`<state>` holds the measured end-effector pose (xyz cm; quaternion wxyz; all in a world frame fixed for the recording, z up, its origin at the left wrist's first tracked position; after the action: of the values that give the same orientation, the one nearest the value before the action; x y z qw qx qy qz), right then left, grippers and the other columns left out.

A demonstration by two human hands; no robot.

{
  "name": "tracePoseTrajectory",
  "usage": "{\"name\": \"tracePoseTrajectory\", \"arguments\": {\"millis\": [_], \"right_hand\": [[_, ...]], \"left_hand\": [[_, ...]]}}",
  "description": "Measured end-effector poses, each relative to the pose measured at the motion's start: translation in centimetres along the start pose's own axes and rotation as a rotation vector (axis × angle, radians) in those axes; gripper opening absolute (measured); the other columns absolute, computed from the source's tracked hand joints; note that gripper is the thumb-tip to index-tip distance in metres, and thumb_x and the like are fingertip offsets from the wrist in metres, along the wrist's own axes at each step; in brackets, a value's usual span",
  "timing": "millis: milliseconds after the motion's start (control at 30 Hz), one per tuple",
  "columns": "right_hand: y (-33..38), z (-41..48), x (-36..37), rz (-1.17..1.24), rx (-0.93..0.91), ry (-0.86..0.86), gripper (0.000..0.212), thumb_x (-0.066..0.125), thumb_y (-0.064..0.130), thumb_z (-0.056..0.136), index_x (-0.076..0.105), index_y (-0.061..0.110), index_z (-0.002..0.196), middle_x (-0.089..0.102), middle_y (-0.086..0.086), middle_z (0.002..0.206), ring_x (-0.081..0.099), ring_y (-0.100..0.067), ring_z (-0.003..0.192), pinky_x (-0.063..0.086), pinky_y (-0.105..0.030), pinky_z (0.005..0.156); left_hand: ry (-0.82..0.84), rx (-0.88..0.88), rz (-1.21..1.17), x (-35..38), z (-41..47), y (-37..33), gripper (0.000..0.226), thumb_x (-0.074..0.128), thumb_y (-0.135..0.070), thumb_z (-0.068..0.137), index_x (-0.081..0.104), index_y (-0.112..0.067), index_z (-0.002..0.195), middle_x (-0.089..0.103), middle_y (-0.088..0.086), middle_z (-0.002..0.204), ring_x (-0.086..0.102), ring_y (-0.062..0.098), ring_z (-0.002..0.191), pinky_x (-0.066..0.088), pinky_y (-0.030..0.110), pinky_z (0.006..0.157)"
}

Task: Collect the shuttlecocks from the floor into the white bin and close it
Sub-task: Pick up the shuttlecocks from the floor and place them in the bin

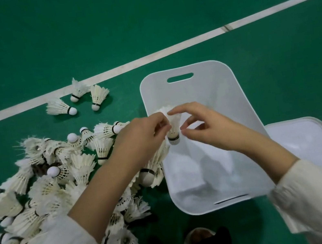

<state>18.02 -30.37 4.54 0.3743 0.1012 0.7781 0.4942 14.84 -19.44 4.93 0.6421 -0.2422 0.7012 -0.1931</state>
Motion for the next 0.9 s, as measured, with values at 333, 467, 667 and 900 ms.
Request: {"name": "tracePoseTrajectory", "arguments": {"millis": [333,467,667,900], "right_hand": [[-7.5,0.6,-7.8,-0.193,0.307,-0.487,0.011,0.062,0.022,0.086,0.060,0.016,0.078,0.062,-0.003,0.078,0.062,-0.026,0.079,0.040,-0.028,0.065],[-12.2,4.6,-5.3,-0.312,0.430,-0.406,0.014,0.060,0.018,0.087,0.064,0.004,0.087,0.067,-0.016,0.092,0.061,-0.034,0.091,0.044,-0.033,0.075],[-13.2,8.5,-2.1,-0.400,0.424,-0.361,0.021,0.053,0.017,0.090,0.064,0.003,0.102,0.061,-0.020,0.110,0.058,-0.036,0.100,0.043,-0.034,0.084],[-11.5,7.1,-1.7,-0.370,0.381,-0.285,0.040,0.048,0.002,0.088,0.049,0.011,0.127,0.038,-0.013,0.135,0.055,-0.032,0.108,0.039,-0.031,0.093]], "left_hand": [[-0.232,-0.009,-0.231,-6.7,-1.6,-0.8,0.024,0.040,-0.043,0.091,0.048,-0.020,0.090,0.051,-0.006,0.077,0.048,0.001,0.061,0.037,0.014,0.053],[-0.134,0.102,-0.092,-4.3,-1.4,-2.2,0.004,0.050,-0.022,0.091,0.051,-0.018,0.091,0.048,-0.009,0.090,0.052,0.006,0.081,0.045,0.022,0.073],[-0.171,0.224,0.028,-1.0,-1.2,-3.1,0.012,0.058,-0.019,0.083,0.065,-0.009,0.084,0.059,0.002,0.089,0.055,0.020,0.082,0.045,0.036,0.070],[-0.123,0.230,0.030,0.1,-0.8,-2.4,0.009,0.063,-0.016,0.083,0.067,-0.008,0.085,0.061,0.003,0.087,0.056,0.022,0.083,0.039,0.029,0.071]]}}
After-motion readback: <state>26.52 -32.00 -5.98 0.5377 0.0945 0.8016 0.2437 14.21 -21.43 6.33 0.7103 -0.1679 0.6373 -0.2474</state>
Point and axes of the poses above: each hand's wrist, its own z-axis towards the middle knuckle, its own x-axis out of the palm, y = z × x, the point moved 10 cm from there along z, towards the middle knuckle
